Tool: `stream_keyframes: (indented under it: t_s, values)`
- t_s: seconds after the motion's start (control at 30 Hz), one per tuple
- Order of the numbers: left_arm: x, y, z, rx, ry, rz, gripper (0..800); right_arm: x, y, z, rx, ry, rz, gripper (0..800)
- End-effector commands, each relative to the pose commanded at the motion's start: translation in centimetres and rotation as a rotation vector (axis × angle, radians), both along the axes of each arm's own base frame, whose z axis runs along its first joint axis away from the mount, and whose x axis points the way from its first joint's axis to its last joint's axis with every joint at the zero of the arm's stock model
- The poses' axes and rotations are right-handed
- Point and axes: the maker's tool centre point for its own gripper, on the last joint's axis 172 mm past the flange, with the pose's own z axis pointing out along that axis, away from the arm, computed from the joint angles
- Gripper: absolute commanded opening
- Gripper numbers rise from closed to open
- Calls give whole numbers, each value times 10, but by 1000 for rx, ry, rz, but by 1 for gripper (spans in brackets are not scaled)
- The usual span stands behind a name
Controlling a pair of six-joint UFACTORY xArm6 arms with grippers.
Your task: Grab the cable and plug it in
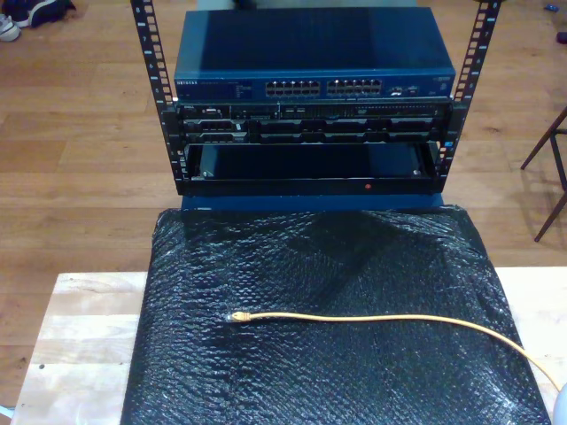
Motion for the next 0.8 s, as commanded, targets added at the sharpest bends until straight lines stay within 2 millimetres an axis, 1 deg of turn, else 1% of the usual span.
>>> stream_keyframes:
  t_s: [0.5,0.63,0.7,0.8]
  values:
    - [0,0,0,0,0,0,800,-3,-1,0,-1,-1,-20,798]
    - [-1,-1,1,-7,4,-3,800,-2,-2,3,-1,-2,-20,797]
    - [-1,1,2,-2,4,-4,800,-2,-3,4,-4,-2,-20,797]
    - [-1,2,3,-2,6,-4,800,-1,-7,9,-3,-3,-23,797]
